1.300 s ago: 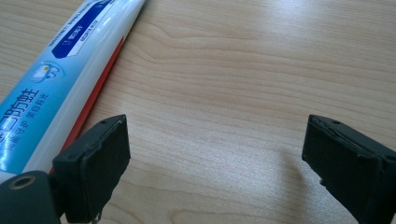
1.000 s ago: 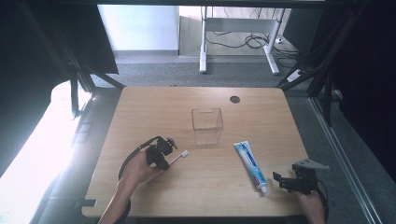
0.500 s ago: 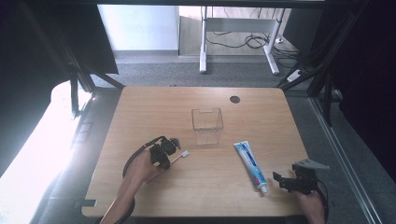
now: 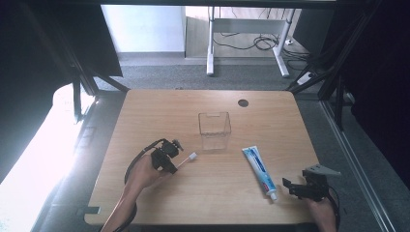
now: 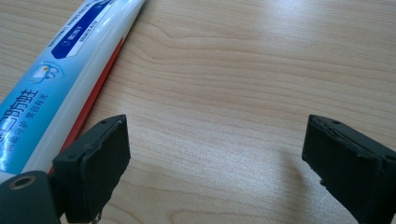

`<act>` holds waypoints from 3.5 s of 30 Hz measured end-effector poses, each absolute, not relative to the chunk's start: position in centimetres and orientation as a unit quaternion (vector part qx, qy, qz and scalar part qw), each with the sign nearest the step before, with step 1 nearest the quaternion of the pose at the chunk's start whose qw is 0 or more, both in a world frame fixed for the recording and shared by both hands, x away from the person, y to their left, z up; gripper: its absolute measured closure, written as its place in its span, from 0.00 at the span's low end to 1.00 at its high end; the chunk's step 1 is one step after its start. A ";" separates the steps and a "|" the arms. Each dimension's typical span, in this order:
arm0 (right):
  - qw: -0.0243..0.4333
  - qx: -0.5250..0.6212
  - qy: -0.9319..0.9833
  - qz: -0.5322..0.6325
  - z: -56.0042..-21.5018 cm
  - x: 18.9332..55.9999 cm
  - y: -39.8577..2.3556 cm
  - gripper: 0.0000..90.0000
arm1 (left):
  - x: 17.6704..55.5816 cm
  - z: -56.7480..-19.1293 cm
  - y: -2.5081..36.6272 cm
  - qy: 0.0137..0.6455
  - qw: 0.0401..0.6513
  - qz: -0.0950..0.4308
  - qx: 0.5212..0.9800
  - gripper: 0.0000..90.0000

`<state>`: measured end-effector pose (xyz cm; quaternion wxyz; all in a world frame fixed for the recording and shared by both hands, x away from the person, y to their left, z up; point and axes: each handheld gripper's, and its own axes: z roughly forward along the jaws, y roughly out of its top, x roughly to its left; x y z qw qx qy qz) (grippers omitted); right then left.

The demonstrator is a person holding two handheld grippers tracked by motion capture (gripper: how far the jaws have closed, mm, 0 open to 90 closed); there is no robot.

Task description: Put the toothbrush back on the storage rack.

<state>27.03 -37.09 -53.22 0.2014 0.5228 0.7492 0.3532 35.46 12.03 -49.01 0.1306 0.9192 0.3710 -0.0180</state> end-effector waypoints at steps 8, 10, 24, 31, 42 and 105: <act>0.201 0.524 0.748 0.353 -53.3 27.0 -37.1 0.08 | 35.3 -47.7 12.6 0.368 0.170 -0.014 0.914 0.93; 0.201 0.524 0.748 0.353 -53.3 27.0 -37.1 0.08 | 35.2 -47.3 12.6 0.366 0.181 -0.011 0.913 0.93; 0.199 0.524 0.748 0.356 -53.3 27.0 -37.1 0.08 | 34.9 -44.9 12.6 0.354 0.234 0.010 0.905 0.93; 0.194 0.522 0.748 0.361 -53.2 27.0 -37.2 0.06 | 34.8 -43.8 13.0 0.351 0.249 0.014 0.902 0.93; 0.183 0.520 0.754 0.357 -53.5 27.2 -37.0 0.00 | 34.7 -41.9 13.9 0.349 0.273 0.023 0.896 0.93; 0.176 0.520 0.750 0.368 -53.6 27.2 -37.2 0.00 | 41.7 -38.0 7.0 0.334 0.384 0.094 0.856 0.93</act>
